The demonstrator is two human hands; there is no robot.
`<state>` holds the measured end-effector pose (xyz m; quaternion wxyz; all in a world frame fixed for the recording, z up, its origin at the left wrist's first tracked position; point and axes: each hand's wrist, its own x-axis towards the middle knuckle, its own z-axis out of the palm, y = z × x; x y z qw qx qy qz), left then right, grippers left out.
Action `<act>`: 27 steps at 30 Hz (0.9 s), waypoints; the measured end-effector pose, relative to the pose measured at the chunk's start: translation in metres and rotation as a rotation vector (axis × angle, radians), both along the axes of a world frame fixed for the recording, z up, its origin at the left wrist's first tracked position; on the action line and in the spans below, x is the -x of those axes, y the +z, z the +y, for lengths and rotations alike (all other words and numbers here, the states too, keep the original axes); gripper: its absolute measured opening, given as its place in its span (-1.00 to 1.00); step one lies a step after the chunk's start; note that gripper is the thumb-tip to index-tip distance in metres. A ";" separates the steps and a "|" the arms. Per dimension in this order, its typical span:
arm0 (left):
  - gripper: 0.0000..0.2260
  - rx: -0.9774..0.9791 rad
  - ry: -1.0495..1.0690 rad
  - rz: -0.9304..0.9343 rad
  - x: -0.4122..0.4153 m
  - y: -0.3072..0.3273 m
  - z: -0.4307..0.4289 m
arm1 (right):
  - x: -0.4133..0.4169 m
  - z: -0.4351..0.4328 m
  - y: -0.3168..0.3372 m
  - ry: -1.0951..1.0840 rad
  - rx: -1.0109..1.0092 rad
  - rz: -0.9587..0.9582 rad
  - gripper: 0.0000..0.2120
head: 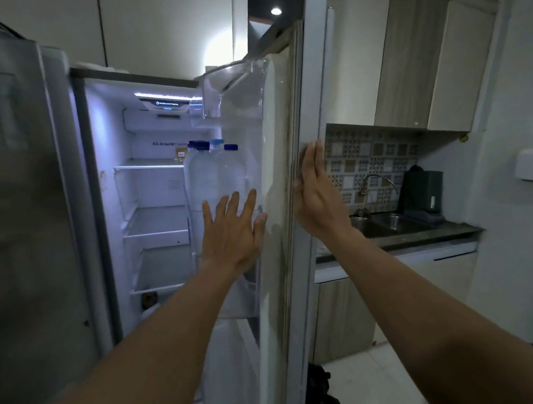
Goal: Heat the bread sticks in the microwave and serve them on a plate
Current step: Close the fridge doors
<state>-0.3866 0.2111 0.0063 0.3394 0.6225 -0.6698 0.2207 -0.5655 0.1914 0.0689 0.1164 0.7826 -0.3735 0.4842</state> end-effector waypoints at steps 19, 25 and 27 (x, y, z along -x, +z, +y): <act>-0.40 0.142 -0.124 0.032 -0.076 0.016 0.022 | -0.087 0.004 0.011 0.073 -0.129 -0.017 -0.32; -0.39 0.136 -0.106 0.002 -0.112 0.021 0.022 | -0.115 0.006 0.017 0.131 -0.259 -0.053 -0.28; -0.39 0.130 -0.085 -0.012 -0.120 0.022 0.018 | -0.125 0.008 0.021 0.149 -0.280 -0.024 -0.31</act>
